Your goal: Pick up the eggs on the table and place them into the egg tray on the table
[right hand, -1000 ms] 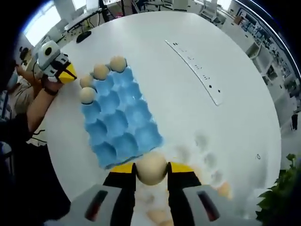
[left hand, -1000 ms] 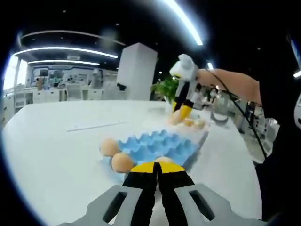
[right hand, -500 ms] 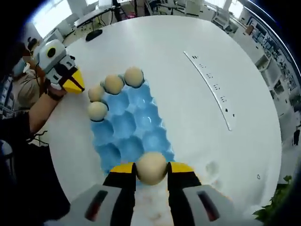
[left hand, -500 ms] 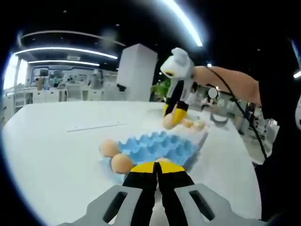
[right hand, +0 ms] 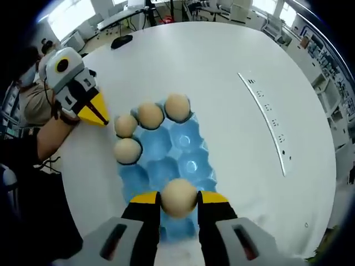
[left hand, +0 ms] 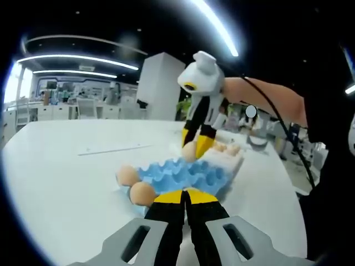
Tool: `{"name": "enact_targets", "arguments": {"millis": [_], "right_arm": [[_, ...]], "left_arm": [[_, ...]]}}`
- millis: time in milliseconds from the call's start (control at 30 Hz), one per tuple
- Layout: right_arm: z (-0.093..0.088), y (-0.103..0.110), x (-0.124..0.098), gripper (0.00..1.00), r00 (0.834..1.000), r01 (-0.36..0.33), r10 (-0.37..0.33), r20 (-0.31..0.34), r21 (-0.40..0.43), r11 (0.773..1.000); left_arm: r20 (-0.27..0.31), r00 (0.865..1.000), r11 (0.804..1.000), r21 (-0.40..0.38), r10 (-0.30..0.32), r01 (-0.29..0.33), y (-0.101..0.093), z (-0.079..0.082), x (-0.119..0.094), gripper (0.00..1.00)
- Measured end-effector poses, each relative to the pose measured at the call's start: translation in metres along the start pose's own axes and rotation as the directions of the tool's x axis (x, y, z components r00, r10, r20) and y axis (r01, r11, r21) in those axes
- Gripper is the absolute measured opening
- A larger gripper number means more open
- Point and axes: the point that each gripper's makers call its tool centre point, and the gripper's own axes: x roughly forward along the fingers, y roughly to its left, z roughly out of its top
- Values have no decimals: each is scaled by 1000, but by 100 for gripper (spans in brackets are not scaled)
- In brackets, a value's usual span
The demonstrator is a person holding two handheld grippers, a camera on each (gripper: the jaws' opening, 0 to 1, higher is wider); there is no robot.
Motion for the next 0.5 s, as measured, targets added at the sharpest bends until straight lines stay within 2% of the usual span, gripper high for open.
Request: {"name": "enact_targets", "arguments": {"millis": [300,500], "right_arm": [[16,24,7,27,1000,-10,10,-3,-42,999],[39,34,15,27,1000,-29,28,-6,-78,997]], "left_arm": [[7,1000,1000,-3,-5,5,-3,2,-1,0],[11,1000,1000,-5,-7,7,-6,1,-2,0]]}}
